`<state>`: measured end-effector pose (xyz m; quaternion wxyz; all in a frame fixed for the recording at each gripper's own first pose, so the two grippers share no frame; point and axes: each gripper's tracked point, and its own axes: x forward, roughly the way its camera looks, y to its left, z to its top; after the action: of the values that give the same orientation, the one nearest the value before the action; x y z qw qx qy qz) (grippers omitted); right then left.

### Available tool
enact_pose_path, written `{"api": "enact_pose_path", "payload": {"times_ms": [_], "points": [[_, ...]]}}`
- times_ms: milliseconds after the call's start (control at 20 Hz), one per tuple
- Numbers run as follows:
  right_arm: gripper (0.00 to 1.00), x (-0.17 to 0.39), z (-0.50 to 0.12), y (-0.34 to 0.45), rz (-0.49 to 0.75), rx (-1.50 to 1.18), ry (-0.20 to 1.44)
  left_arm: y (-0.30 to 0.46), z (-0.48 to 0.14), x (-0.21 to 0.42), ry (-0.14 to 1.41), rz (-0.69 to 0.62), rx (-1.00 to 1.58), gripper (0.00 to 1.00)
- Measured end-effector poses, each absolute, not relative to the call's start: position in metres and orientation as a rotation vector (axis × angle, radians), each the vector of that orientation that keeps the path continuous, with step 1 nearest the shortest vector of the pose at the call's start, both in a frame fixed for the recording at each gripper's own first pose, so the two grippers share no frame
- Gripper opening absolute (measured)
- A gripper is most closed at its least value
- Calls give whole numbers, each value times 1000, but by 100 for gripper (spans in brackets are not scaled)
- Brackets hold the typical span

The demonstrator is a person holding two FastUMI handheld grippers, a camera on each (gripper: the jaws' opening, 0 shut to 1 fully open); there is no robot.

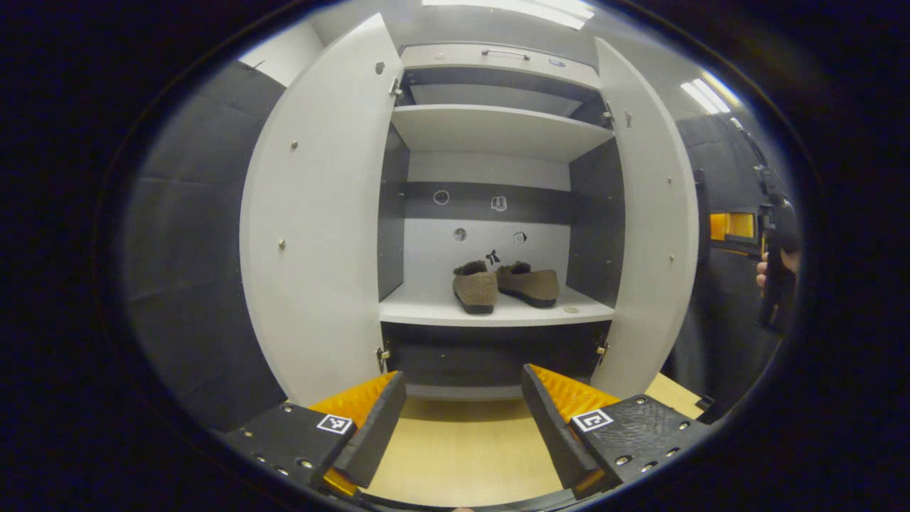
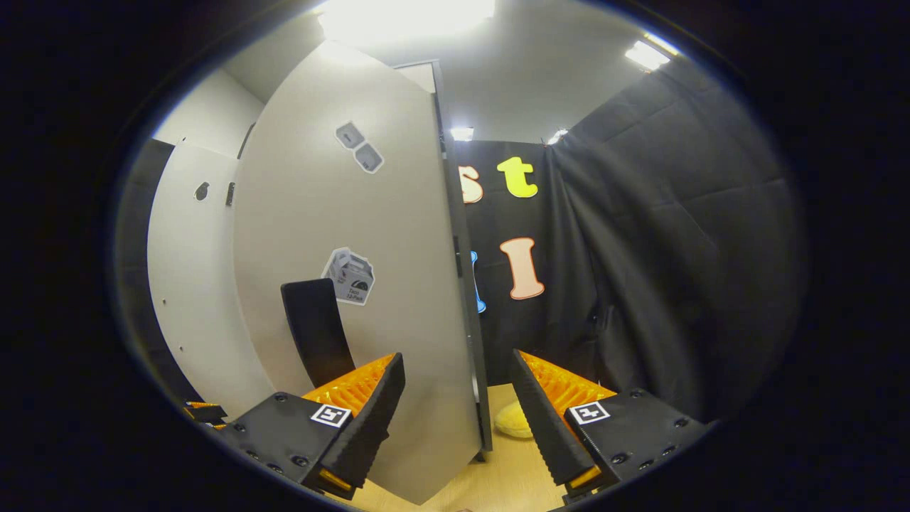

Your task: Grab one shoe with the right hand and put it into the shoe cabinet, grab the other shoe with the left hand and put it into the shoe cabinet; then close the right door with the right hand and the left door with the left hand.

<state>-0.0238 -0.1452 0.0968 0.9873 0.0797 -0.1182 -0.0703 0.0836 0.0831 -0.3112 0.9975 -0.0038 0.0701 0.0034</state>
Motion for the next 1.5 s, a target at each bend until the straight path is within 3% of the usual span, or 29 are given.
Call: {"api": "enact_pose_path", "payload": {"times_ms": [150, 250, 300, 350, 500, 550, 600, 650, 1150, 1200, 1450, 1500], "points": [[96, -5, 102, -119, -114, 198, -249, 99, -330, 71, 173, 26, -60, 95], [91, -2, 108, -107, -109, 209, -270, 110, -339, 63, 186, 46, -88, 95], [96, -1, 109, -102, -105, 205, -274, 118, -340, 59, 182, 57, -91, 100], [96, -2, 107, -99, -103, 196, -272, 125, -340, 55, 178, 69, -90, 95], [96, -8, 92, -100, -122, 162, -239, 148, -342, 44, 175, 108, -87, 95], [96, -8, 87, -100, -125, 160, -227, 156, -343, 40, 177, 125, -90, 100], [96, -8, 82, -98, -125, 158, -215, 165, -344, 37, 175, 145, -93, 95], [96, -8, 76, -96, -128, 151, -204, 175, -342, 31, 166, 165, -91, 100], [97, -1, 20, -81, -125, 109, -93, 306, -276, 2, 15, 374, -36, 100], [97, -2, 15, -77, -121, 115, -81, 318, -267, 2, -3, 382, -37, 95], [96, -5, -14, -58, -117, 149, -38, 374, -219, 14, -118, 404, -103, 95], [92, -7, -18, -56, -115, 154, -28, 386, -212, 19, -127, 408, -105, 95]]}}
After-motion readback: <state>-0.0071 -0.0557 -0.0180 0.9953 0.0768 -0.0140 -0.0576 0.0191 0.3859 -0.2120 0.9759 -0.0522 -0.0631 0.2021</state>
